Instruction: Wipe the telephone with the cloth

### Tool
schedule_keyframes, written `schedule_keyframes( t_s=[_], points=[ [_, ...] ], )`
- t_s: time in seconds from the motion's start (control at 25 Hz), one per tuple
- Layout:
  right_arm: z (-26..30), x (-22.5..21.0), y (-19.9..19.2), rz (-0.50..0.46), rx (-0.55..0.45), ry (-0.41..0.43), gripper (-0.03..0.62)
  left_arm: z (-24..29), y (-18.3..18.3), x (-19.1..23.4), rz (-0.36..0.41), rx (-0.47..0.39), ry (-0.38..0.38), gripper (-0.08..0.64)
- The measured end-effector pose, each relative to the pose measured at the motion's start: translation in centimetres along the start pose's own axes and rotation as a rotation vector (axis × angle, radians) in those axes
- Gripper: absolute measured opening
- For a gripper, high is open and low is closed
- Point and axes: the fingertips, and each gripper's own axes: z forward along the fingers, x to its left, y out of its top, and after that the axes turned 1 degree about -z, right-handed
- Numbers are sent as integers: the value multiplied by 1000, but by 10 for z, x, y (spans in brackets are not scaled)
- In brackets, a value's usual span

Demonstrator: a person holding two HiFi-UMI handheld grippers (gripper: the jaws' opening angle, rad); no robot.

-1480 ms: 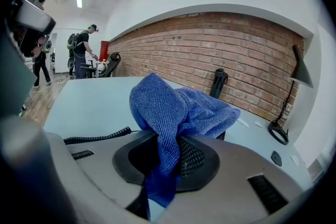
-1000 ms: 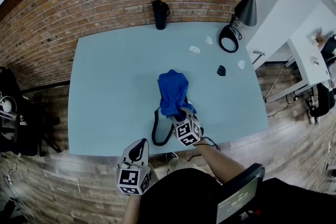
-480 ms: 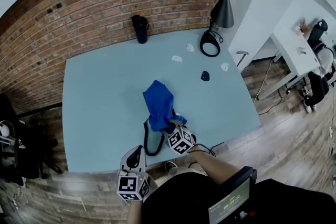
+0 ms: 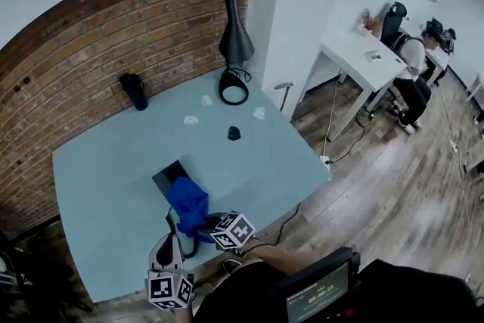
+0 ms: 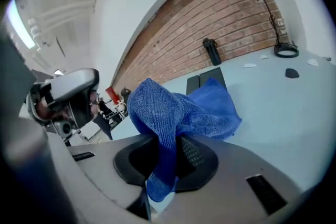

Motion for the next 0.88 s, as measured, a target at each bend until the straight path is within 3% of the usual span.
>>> schedule_keyframes(
  t_s=[0.36, 0.88],
  points=[
    [-38, 31, 53, -131, -171, -42, 72, 11, 8, 6, 23, -40, -49, 18],
    [-52, 50, 66, -178, -230, -65, 72, 12, 11, 6, 46, -50, -87, 18]
  ],
)
